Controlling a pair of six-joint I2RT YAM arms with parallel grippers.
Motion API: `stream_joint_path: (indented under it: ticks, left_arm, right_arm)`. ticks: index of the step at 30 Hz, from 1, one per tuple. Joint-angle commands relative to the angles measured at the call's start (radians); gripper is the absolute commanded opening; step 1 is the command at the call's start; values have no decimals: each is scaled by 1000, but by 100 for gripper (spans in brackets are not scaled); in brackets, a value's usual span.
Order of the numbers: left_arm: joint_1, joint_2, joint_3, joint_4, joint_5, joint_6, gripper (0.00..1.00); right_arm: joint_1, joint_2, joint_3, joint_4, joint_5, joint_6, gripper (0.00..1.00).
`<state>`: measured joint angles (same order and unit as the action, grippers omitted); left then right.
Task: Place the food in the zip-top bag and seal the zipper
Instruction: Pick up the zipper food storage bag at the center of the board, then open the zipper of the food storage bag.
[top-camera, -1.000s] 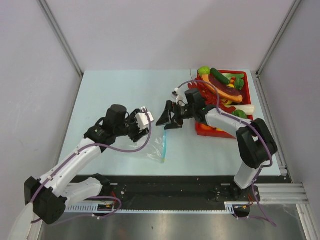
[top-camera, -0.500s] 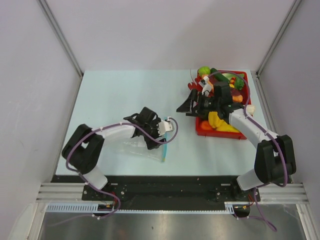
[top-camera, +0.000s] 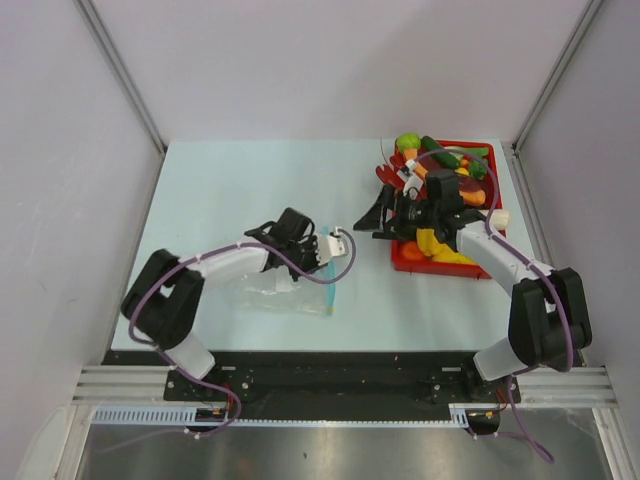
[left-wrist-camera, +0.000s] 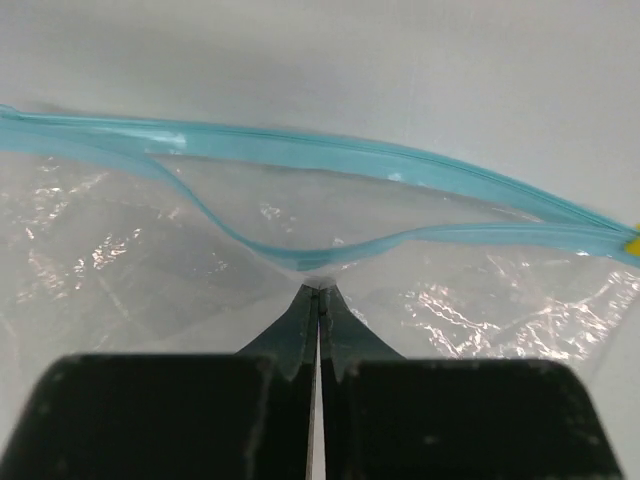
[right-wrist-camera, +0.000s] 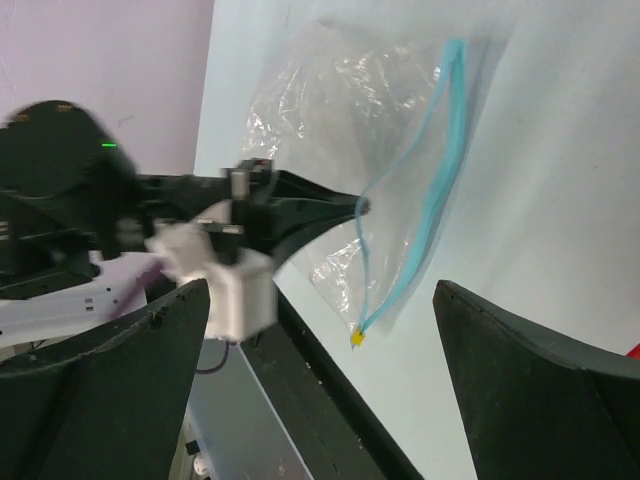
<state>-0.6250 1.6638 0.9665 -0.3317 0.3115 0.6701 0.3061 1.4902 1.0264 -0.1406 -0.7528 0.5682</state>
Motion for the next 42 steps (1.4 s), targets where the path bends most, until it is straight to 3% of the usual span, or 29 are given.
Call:
stream_joint_path:
  ticks: [1,11,14,15,17,20,23,24,26,28,29,30,33,34,42]
  left_arm:
    - [34,-244,-6,11,106,-72,0]
    - [45,-400,-25,13,132,-135,0]
    - [45,-415,-22,8,138,-138,0]
    - [45,-424,-18,-1,141,-139,0]
    - [47,-441,-20,-10,144,-136,0]
    - [74,-478,-29,-20,156,-161,0]
    - [128,-467,9,-68,141,-279,0]
    - [139,-455,55,-125,111,-353,17]
    - [148,-431,133,-208,84,-470,27]
    - [150,-424,172,-243,90,-548,47]
    - [150,-432,187,-265,97,-613,53]
    - [151,-441,211,-270,90,-642,70]
    - [151,-481,245,-262,8,-747,94]
    - [150,-489,250,-254,-21,-767,99]
    - [120,-435,275,-205,-155,-889,98]
  right_arm:
    - [56,47,26,39,7,-10,97]
    - [159,172,83,96,3,27,79]
    - [165,192,104,131,0,48,61]
    - [171,197,109,131,-3,47,47]
    - [172,200,123,131,-10,27,33]
    - [166,188,132,131,21,-13,3]
    - [165,145,126,133,85,-39,0]
    - [169,122,126,131,101,-39,0]
    - [192,120,158,122,113,-36,0]
    - [220,119,175,119,125,-22,0]
    - [229,119,191,121,127,-18,0]
    - [235,119,202,115,132,-19,0]
    - [257,124,253,66,176,-21,0]
    - [260,122,262,50,194,-13,0]
    - [295,140,337,61,158,73,0]
